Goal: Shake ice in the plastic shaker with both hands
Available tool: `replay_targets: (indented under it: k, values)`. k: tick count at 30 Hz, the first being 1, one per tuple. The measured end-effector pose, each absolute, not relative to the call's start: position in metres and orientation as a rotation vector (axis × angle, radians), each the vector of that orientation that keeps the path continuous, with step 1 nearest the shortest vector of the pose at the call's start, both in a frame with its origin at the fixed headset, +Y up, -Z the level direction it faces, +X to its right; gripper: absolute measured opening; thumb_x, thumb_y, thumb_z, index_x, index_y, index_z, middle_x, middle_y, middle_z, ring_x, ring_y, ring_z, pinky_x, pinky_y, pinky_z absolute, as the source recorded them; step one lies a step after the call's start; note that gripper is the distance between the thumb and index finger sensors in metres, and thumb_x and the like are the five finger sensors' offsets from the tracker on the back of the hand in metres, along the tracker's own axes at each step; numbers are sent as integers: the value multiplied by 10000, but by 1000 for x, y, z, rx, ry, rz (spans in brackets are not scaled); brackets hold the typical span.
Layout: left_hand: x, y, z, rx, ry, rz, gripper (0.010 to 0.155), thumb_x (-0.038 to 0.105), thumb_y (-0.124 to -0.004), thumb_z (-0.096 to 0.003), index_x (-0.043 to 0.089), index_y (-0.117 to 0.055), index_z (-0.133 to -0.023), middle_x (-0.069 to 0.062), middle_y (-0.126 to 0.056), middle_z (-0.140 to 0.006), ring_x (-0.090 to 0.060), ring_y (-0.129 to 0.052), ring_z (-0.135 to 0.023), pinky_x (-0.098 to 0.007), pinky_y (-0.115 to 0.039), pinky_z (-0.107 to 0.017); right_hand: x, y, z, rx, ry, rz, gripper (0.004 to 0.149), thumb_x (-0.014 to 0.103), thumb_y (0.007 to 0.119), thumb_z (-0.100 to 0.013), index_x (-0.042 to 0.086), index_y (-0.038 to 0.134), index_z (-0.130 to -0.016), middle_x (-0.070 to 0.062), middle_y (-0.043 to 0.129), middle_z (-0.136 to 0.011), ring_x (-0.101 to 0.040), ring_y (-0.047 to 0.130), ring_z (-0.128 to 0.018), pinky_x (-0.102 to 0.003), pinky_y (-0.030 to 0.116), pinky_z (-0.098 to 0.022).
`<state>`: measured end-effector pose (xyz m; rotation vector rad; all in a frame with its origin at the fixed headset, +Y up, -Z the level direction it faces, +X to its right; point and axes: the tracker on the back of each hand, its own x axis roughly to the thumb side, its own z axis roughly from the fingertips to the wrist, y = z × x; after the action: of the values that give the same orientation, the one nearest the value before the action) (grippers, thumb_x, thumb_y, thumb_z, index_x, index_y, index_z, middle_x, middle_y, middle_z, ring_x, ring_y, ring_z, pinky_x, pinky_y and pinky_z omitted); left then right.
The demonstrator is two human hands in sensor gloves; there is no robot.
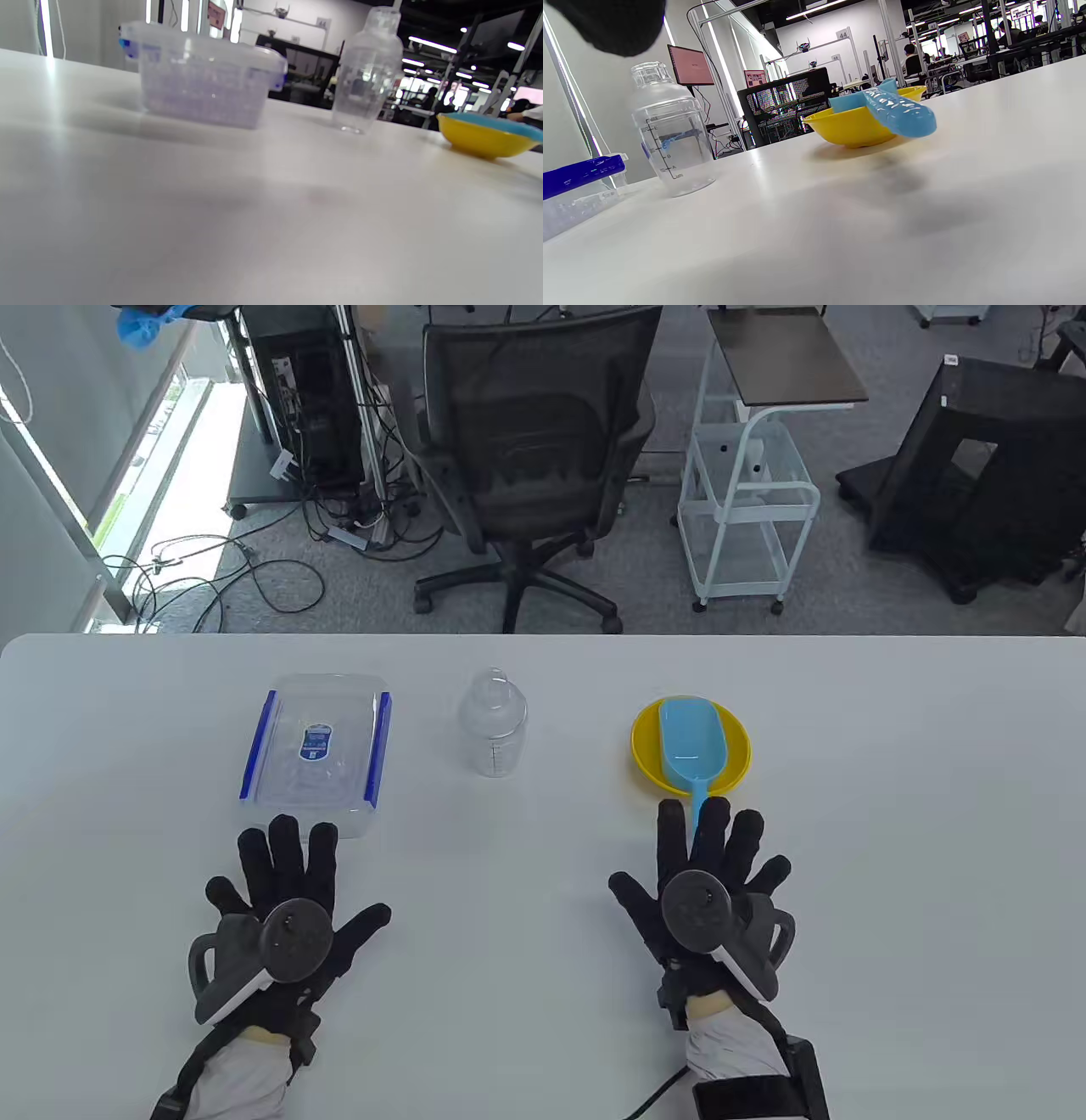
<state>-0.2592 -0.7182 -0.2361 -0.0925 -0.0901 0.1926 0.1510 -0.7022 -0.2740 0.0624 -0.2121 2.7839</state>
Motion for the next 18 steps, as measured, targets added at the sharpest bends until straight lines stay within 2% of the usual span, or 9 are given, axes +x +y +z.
replay_targets:
  k: [5, 15, 18]
  values:
    - [-264, -726, -240, -135, -67, 205, 956, 739, -460, -614, 236, 181, -1116, -296, 131, -1189, -525, 174, -990, -864, -91, -578, 154, -704, -275, 54, -188, 2779, 897, 564, 785, -498, 229, 211, -1101, -246, 41, -1127, -535, -87, -945, -824, 0, -530]
    - [-273, -711, -233, -40, -39, 232, 945, 732, -459, -617, 237, 162, -1131, -297, 109, -1203, -529, 130, -1012, -865, -100, -588, 141, -705, -268, 138, -174, 2807, 887, 551, 781, -503, 208, 220, -1099, -266, 96, -1129, -550, -23, -960, -830, 45, -541]
    - [-275, -715, -235, -56, -42, 257, 945, 725, -466, -619, 229, 148, -1138, -302, 96, -1205, -535, 124, -1014, -866, -106, -587, 142, -704, -267, 137, -184, 2792, 887, 553, 779, -503, 205, 223, -1100, -267, 103, -1130, -553, -17, -960, -831, 52, -543]
